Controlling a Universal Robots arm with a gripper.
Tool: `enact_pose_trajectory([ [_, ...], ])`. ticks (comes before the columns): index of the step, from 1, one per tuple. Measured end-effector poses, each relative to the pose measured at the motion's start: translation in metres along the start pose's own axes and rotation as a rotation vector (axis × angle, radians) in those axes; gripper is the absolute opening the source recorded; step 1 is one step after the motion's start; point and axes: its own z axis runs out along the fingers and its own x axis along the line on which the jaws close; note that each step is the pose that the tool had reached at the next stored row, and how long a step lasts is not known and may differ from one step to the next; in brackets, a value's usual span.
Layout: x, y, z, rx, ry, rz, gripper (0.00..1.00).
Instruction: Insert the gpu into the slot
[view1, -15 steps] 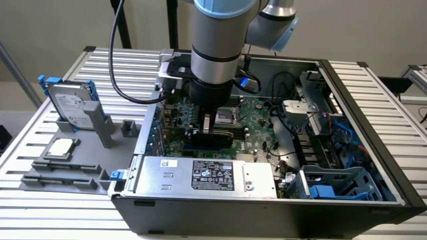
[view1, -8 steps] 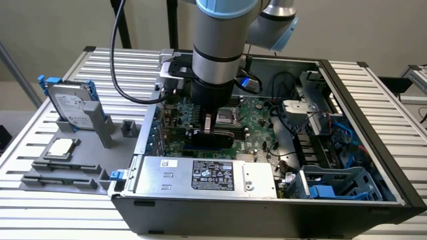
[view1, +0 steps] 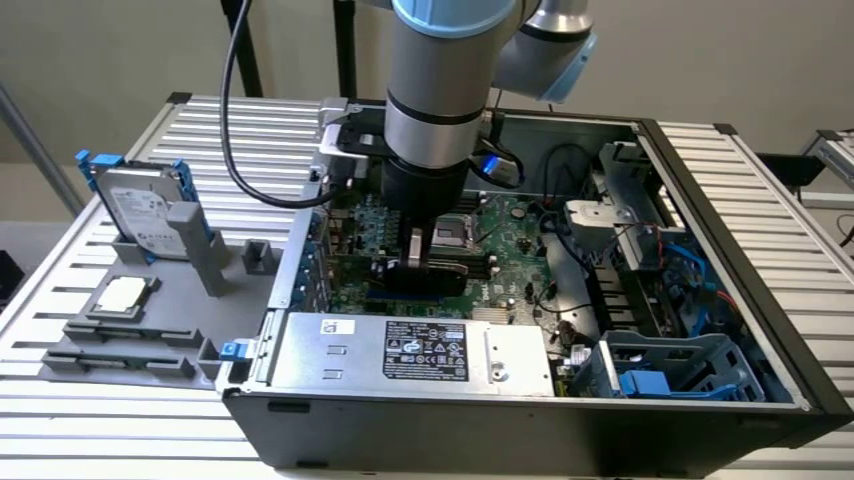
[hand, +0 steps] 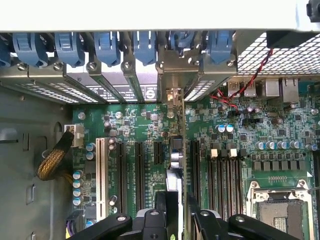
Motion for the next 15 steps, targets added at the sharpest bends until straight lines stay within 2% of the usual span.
enact_pose_trajectory([
  [8, -0.0012, 0.0002, 0.0001, -0.0015, 0.0005, -0.003, 0.26],
  [15, -0.0008, 0.0000, 0.0018, -0.0095, 0.0015, -0.003, 0.26],
])
